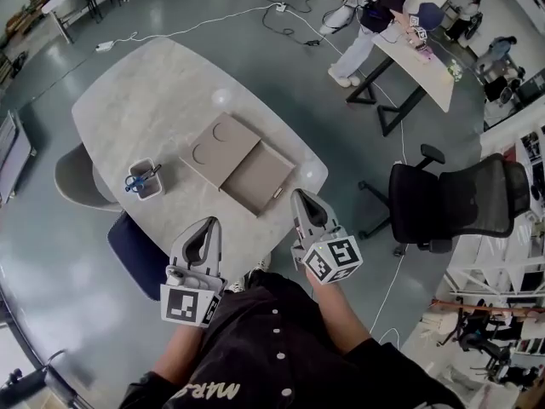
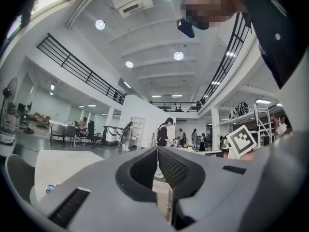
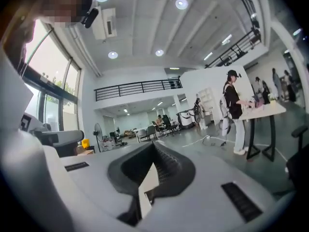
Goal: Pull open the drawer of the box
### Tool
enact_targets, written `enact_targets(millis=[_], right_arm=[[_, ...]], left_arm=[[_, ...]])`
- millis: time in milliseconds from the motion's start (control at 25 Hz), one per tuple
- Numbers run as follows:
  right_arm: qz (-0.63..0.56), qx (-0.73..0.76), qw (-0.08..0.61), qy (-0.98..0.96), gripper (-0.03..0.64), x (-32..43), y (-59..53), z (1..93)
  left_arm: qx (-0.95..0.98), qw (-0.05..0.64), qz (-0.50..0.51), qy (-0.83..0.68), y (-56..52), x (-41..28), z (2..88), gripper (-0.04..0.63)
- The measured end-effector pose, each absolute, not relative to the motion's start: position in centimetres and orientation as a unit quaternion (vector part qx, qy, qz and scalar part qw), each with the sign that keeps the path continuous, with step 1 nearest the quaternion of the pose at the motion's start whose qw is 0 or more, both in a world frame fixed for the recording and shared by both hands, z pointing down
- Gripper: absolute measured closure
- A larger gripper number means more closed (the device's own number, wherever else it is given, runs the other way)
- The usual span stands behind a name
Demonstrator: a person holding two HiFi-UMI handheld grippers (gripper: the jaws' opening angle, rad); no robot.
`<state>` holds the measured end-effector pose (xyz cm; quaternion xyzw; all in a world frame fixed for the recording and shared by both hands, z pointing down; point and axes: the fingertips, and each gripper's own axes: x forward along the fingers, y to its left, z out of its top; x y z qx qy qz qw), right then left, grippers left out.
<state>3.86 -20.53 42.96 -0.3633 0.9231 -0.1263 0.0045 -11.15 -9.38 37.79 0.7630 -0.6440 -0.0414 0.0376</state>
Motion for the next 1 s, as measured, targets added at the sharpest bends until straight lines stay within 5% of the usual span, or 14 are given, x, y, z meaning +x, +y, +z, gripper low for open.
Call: enact_targets(millis=[1000], right_arm=[[-0.012,-0.409,0.038,0.912,0.62,6.2,-17.4,35.4]], left_arm=[[0.747,-0.007,-0.037,-0.663,-10.4,-11.2,36.2,0.578]])
